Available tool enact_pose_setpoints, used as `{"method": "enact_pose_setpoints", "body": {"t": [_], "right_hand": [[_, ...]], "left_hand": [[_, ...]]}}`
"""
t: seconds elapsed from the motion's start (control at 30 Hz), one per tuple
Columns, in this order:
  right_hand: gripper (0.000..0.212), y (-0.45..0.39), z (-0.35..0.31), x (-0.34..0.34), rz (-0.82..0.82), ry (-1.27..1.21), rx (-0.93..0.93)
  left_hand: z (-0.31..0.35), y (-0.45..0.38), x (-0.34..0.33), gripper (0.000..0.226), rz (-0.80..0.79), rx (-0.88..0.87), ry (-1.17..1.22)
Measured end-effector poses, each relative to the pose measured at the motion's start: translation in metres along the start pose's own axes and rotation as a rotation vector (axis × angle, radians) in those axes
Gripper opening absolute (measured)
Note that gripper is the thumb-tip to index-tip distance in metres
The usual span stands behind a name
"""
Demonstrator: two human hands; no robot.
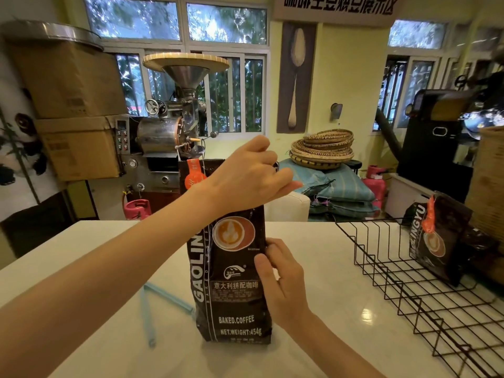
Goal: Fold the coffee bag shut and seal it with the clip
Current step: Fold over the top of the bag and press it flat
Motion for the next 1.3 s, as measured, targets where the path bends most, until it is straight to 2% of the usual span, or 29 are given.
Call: {"method": "enact_pose_setpoints", "body": {"t": [0.07,0.2,0.33,0.5,0.6,0.67,0.8,0.9,1.03,1.1,1.2,1.27,1.3], "right_hand": [[0.016,-0.001,0.009,-0.002,-0.006,-0.273,-0.106],[0.020,-0.012,0.016,-0.004,-0.032,-0.460,-0.232],[0.022,-0.022,0.009,-0.004,-0.130,-0.375,-0.232],[0.028,-0.015,0.000,-0.002,-0.030,-0.233,-0.151],[0.041,-0.014,0.002,0.001,-0.052,-0.189,-0.171],[0.042,-0.018,0.003,0.004,-0.105,-0.229,-0.212],[0.028,-0.032,0.002,0.007,-0.168,-0.448,-0.226],[0.038,-0.035,0.001,0.008,-0.124,-0.386,-0.211],[0.031,-0.033,0.003,0.009,-0.076,-0.285,-0.190],[0.031,-0.035,0.006,0.010,-0.107,-0.330,-0.221],[0.030,-0.040,0.010,0.012,-0.178,-0.517,-0.335],[0.033,-0.042,0.009,0.016,-0.212,-0.615,-0.387],[0.031,-0.045,0.006,0.017,-0.243,-0.598,-0.364]], "left_hand": [[-0.002,0.003,0.001,0.041,0.008,0.003,0.015],[-0.005,0.004,0.008,0.040,-0.009,0.013,0.079],[-0.005,0.000,0.017,0.038,-0.039,0.044,0.131],[-0.009,0.002,0.022,0.037,-0.022,0.119,0.111],[-0.002,0.000,0.019,0.038,-0.012,0.091,0.101],[-0.001,-0.002,0.018,0.038,-0.024,0.086,0.095],[-0.004,-0.006,0.014,0.037,-0.062,0.101,0.127],[-0.003,-0.008,0.010,0.037,-0.062,0.110,0.145],[-0.003,-0.006,0.002,0.037,-0.057,0.122,0.140],[-0.001,-0.005,0.001,0.036,-0.034,0.125,0.155],[-0.011,0.002,0.007,0.027,0.015,0.267,0.264],[-0.028,0.027,0.002,0.040,0.047,0.541,0.448],[-0.034,0.048,-0.001,0.050,0.090,0.715,0.613]]}}
Point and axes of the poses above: each hand's wrist, its own y-axis away from the middle knuckle, its own x-axis out of the back of the hand, z = x × y, the point moved 7 cm from there along -y, towards the middle knuckle, and after that the axes turned 14 degrees about -z, right-handed, at the moved point
